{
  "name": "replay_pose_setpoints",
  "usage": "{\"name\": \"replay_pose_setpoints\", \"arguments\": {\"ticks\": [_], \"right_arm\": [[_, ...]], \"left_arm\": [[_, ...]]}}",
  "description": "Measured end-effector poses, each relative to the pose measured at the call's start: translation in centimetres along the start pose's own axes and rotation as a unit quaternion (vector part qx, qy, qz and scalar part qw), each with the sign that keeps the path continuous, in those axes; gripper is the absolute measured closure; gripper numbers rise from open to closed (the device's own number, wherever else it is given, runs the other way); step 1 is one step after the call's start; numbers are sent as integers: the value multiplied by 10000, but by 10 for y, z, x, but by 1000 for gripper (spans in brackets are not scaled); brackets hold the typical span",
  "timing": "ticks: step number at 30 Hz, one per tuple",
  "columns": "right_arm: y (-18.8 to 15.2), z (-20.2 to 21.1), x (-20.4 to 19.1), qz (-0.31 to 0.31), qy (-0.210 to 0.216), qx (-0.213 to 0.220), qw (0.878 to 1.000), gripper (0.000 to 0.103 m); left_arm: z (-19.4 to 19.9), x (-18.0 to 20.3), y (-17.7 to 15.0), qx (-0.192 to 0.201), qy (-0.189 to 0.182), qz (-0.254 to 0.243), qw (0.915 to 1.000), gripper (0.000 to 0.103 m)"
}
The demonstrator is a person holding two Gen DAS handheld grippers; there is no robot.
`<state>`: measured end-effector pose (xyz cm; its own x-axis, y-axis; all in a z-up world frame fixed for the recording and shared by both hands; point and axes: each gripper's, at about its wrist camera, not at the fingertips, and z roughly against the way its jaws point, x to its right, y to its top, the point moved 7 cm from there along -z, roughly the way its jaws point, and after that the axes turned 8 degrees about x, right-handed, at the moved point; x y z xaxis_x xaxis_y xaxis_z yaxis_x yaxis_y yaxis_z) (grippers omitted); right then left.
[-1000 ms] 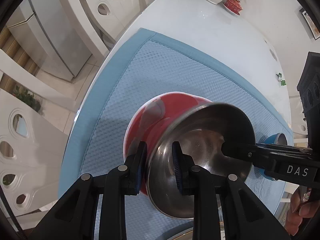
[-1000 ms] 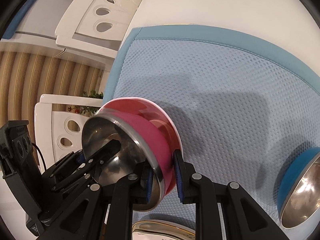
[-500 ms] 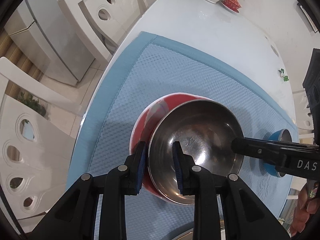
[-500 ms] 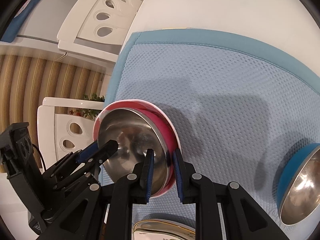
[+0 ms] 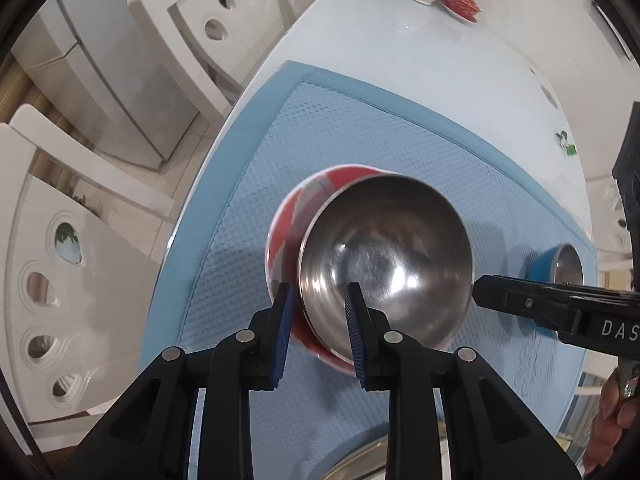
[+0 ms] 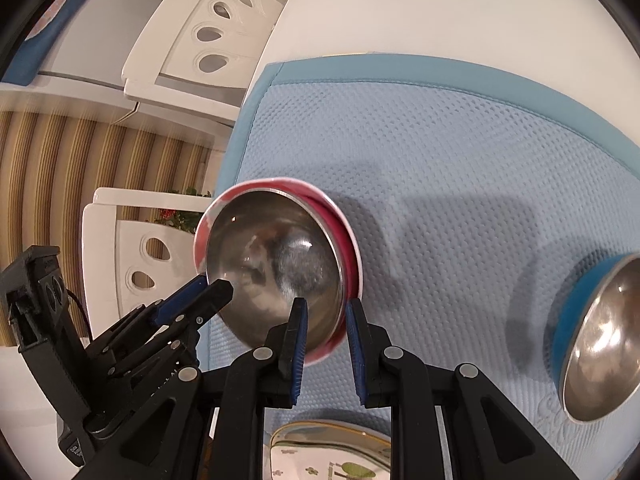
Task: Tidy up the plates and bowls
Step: 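Lower the pink-sided steel bowl into the pink cartoon bowl and open both grippers, then move both grippers to the blue-sided steel bowl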
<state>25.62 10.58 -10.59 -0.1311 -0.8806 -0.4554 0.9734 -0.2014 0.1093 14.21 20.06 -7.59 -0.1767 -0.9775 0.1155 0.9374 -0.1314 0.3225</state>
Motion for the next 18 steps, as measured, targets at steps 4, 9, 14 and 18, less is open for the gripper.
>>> {"name": "replay_pose_setpoints", "arguments": {"ticks": [4, 9, 14, 18], "right_arm": [[-15, 10, -1, 26, -51, 26, 10000, 84], [-37, 28, 4, -39, -141, 126, 9998, 84], [-64, 48, 21, -314, -218, 84, 9992, 74], [-82, 70, 48, -572, -285, 199, 9978, 31]], "left_arm": [[12, 3, -8, 48, -45, -49, 10000, 79], [26, 5, -21, 48, -121, -38, 9999, 78], [35, 18, -29, -49, -217, -8, 9998, 62], [39, 43, -31, -78, -418, -41, 9991, 40]]}}
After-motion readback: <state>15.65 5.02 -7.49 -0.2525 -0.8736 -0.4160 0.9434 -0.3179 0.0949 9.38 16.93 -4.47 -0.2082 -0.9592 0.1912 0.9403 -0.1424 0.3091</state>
